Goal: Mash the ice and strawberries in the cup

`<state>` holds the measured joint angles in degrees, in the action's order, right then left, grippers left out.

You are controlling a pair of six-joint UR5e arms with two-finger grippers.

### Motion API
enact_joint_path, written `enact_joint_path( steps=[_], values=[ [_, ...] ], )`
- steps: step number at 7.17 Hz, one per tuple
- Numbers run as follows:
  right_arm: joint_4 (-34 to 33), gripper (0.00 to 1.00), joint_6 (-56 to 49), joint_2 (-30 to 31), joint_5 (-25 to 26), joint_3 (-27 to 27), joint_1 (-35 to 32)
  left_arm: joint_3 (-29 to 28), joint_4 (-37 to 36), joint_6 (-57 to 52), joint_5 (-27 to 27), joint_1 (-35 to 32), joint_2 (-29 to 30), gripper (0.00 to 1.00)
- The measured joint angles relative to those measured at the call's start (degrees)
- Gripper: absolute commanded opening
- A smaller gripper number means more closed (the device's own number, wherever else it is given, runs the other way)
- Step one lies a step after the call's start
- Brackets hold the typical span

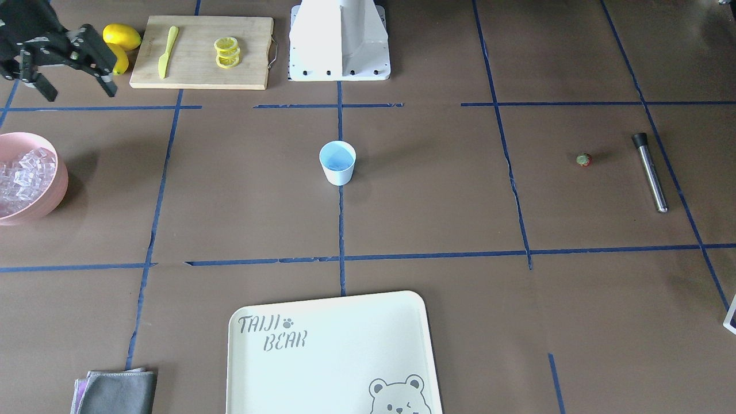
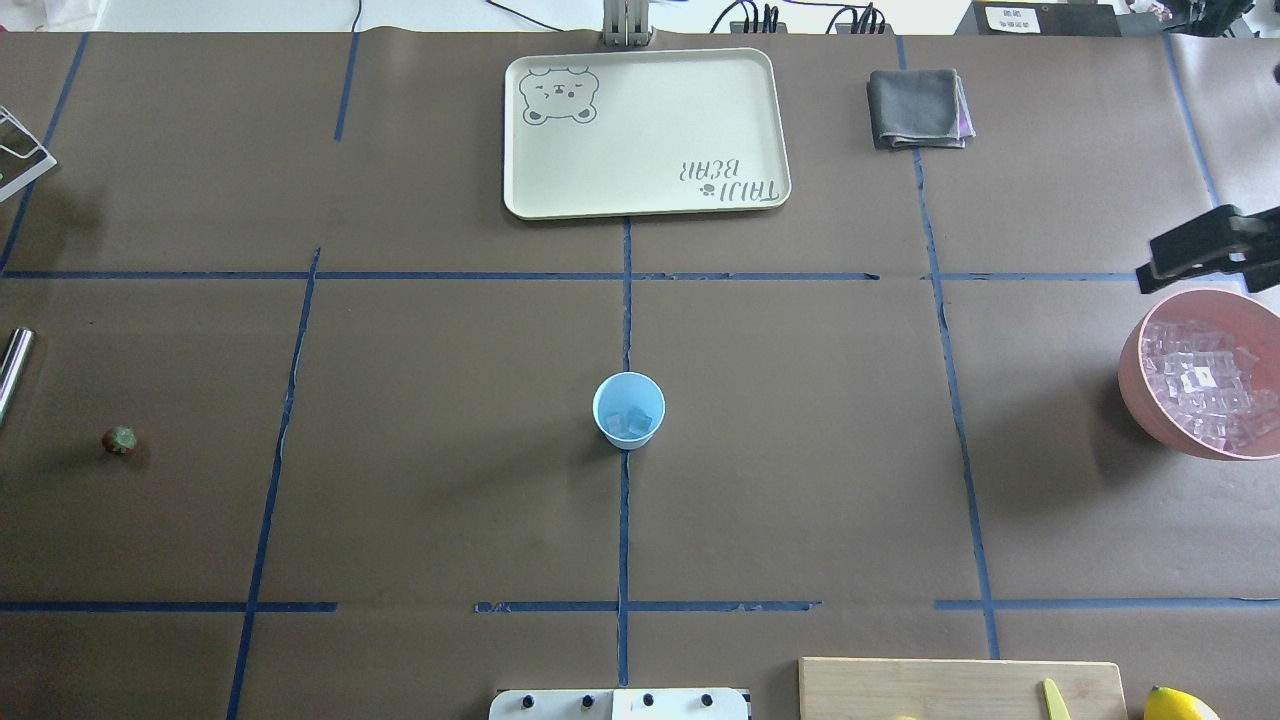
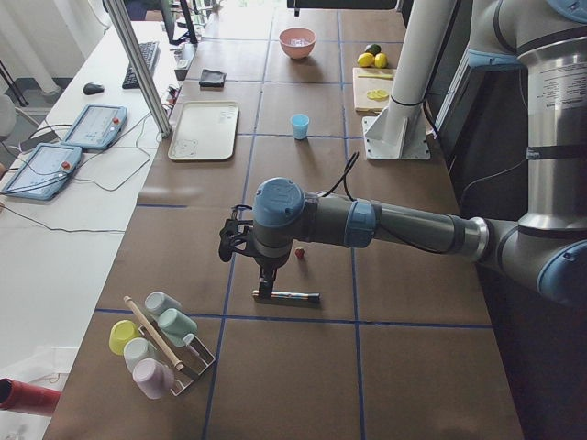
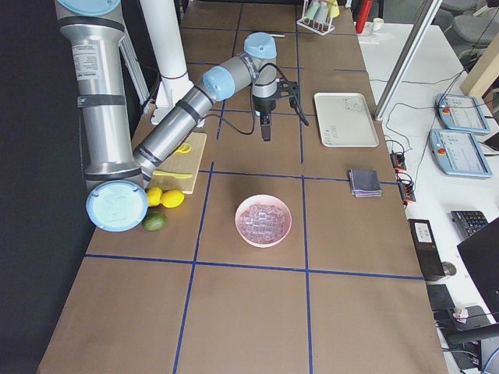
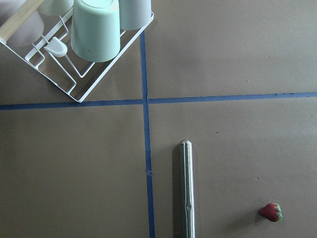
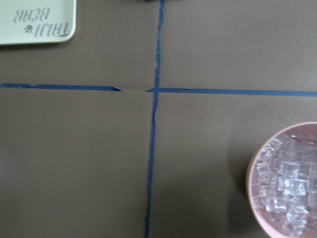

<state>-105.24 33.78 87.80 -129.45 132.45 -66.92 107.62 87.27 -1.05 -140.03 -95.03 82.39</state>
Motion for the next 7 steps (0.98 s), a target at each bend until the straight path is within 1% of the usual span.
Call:
enact_joint_path(
  steps=[1,2,4,5,6,7],
  values=[
    [3.4,0.99,-5.1,4.9,-1.6,-1.8,-3.0,0.2,0.0,0.3,0.0,0.0,0.0,1.00],
    [9.9,0.99,-6.7,9.1,-2.1,-4.6,-4.2,0.6,0.0,0.7,0.0,0.0,0.0,1.00],
    [25.9,0.99,-0.8,13.9,-2.4,-11.5,-4.6,1.0,0.0,1.1,0.0,0.0,-0.1,1.00],
    [31.9,0.99,1.6,15.6,-2.3,-14.2,-4.3,1.0,0.0,1.1,0.0,0.0,-0.1,1.00],
    [35.8,0.99,2.7,16.8,-1.9,-16.4,-3.7,1.0,0.0,1.1,0.0,0.0,-0.1,1.00],
    [37.7,0.98,3.5,17.4,-1.0,-17.7,-2.6,1.0,0.0,1.1,0.0,0.0,-0.1,1.00]
  ],
)
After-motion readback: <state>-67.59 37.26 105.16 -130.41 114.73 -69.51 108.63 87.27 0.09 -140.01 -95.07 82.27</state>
